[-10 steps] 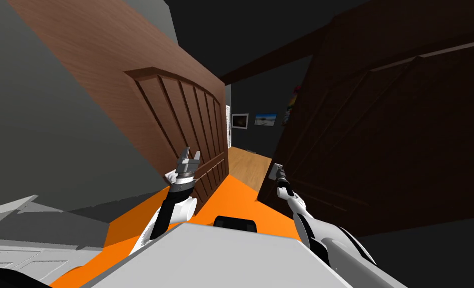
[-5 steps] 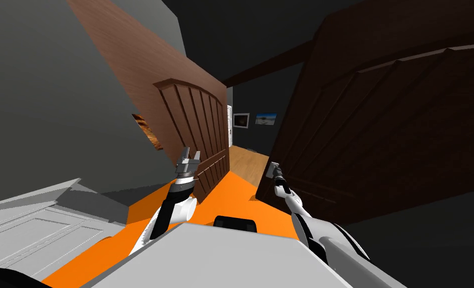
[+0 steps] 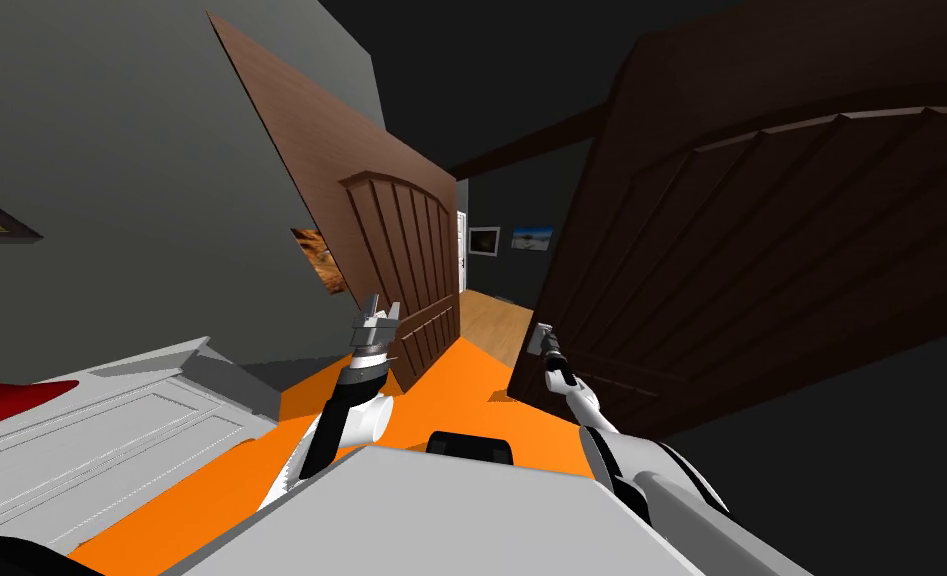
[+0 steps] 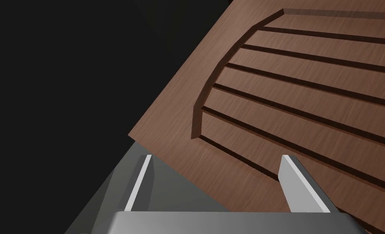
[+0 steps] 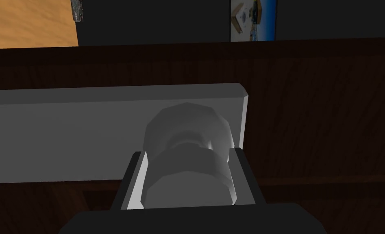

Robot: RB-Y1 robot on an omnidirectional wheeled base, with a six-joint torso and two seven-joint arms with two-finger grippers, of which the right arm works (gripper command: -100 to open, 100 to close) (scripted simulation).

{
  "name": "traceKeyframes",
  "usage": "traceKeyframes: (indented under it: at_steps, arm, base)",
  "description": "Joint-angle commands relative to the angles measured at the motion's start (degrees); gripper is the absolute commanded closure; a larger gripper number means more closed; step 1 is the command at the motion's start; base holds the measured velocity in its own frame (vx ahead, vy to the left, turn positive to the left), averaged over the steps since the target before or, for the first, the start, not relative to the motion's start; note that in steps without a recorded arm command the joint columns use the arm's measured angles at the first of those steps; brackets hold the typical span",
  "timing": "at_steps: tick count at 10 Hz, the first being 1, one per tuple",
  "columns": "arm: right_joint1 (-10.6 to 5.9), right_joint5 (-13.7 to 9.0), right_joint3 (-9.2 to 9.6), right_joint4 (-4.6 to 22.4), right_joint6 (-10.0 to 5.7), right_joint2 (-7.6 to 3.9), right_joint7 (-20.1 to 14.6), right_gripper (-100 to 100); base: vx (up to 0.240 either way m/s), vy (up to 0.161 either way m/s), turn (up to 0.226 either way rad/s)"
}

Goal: Pull the door open

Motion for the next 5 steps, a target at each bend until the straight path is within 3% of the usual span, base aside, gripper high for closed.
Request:
traceKeyframes:
  at_steps: [1,3,4,5]
  arm:
    - [-0.02,0.5,1.04,-0.2,-0.15,0.43,-0.5,100]
    - [-0.19,1.0,2.09,-0.4,-0.14,0.80,-1.1,100]
    - [-0.19,1.0,2.09,-0.4,-0.14,0.80,-1.1,100]
    - [-0.40,1.5,3.38,-0.7,-0.13,1.24,-1.8,100]
  base:
    - [-0.196,-0.102,0.070]
    - [-0.179,-0.105,0.063]
    - [-0.094,-0.015,0.016]
    - [-0.137,-0.042,0.031]
